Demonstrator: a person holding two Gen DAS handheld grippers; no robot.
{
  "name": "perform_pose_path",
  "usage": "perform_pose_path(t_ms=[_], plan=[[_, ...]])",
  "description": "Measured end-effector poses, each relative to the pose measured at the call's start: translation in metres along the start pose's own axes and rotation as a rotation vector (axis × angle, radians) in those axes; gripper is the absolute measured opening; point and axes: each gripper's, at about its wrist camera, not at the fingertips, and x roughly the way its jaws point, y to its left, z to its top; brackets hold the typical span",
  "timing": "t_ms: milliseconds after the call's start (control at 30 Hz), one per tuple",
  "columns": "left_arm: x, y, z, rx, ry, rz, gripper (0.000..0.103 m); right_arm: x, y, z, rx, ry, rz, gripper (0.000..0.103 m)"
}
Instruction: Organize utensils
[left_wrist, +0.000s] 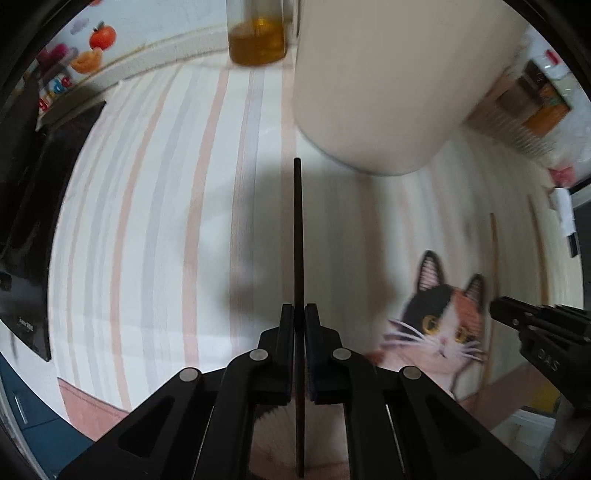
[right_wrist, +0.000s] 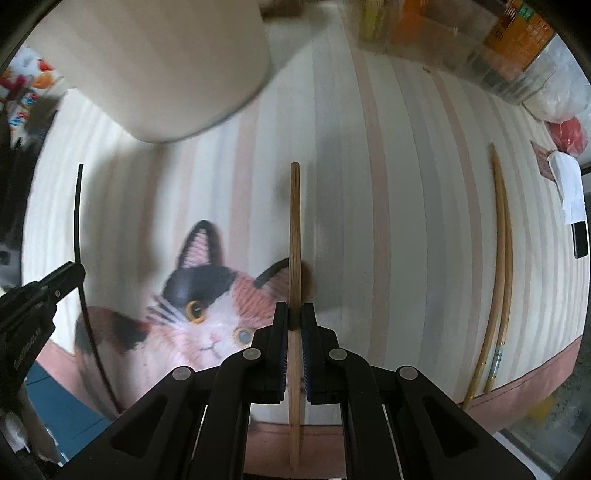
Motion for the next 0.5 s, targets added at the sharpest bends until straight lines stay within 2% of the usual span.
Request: perform_pose_path(t_ms=[267,500], plan=[[-0.054,0.005,-0.004,0.0,-0.148,-0.021,0.003,-0.038,0.005,-0.023,-0.003,-0.106,0.073,0.007],[-0.103,0.012,-0.003,-0.002,-0.261,-0.019,0.003,-0.076,0.002,-0.02,-0.017,-0.213,0.134,0.007]])
